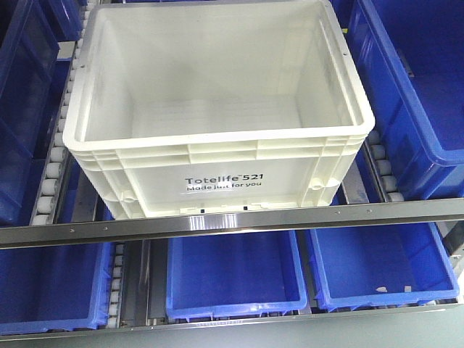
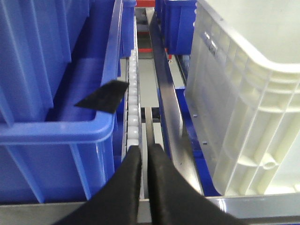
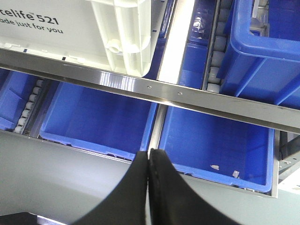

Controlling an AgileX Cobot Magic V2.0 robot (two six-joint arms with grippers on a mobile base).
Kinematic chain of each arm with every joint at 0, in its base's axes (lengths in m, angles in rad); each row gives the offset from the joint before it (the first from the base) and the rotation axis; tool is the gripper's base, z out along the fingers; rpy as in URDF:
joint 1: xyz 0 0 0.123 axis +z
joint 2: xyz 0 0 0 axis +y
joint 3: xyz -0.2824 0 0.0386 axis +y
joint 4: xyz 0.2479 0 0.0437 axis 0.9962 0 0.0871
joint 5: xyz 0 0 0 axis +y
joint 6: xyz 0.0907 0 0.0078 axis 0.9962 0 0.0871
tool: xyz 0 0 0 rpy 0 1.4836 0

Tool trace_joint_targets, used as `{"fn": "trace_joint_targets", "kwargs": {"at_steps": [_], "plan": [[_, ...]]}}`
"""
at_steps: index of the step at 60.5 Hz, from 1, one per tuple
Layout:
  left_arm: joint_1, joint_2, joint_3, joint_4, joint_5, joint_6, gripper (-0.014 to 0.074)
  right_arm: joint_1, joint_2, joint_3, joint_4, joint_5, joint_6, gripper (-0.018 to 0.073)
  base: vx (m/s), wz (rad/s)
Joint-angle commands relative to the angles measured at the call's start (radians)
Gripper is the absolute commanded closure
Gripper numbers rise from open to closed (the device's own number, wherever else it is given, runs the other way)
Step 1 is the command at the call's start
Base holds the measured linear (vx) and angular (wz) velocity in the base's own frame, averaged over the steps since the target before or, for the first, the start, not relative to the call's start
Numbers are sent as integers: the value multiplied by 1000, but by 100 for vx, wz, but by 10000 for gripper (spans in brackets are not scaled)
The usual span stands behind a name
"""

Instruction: Move bin from left to right shelf

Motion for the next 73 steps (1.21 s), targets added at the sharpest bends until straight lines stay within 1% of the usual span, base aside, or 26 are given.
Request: {"fn": "trace_joint_targets", "kwargs": {"at_steps": [1, 8, 12, 15, 18, 29, 34, 39, 46, 54, 73], "plan": [[4, 8, 0, -9, -116, -3, 577, -1, 10, -25, -17, -52, -5, 566, 0, 0], [4, -38, 48, -6, -163, -3, 577, -1, 10, -25, -17, -50, -5, 566, 0, 0], [4, -85, 90, -9, -206, -5, 577, -1, 10, -25, -17, -50, -5, 566, 0, 0], [7, -83, 118, -9, -250, -16, 577, -1, 10, -25, -17, -47, -5, 566, 0, 0], [10, -81, 115, -9, -231, -29, 577, -1, 10, -25, -17, -42, -5, 566, 0, 0], [21, -82, 115, -9, -293, -29, 577, -1, 10, -25, -16, -36, -5, 566, 0, 0], [42, -82, 115, -9, -306, -29, 577, -1, 10, -25, -16, -36, -5, 566, 0, 0], [43, -82, 116, -9, -315, -28, 577, -1, 10, -25, -16, -36, -5, 566, 0, 0], [36, -82, 116, -9, -325, -28, 577, -1, 10, -25, -16, -36, -5, 566, 0, 0], [-1, -82, 116, -7, -332, -28, 577, -1, 10, -25, -16, -36, -5, 566, 0, 0], [4, -80, 115, -9, -336, -28, 577, -1, 10, -25, -16, -36, -5, 566, 0, 0]]}}
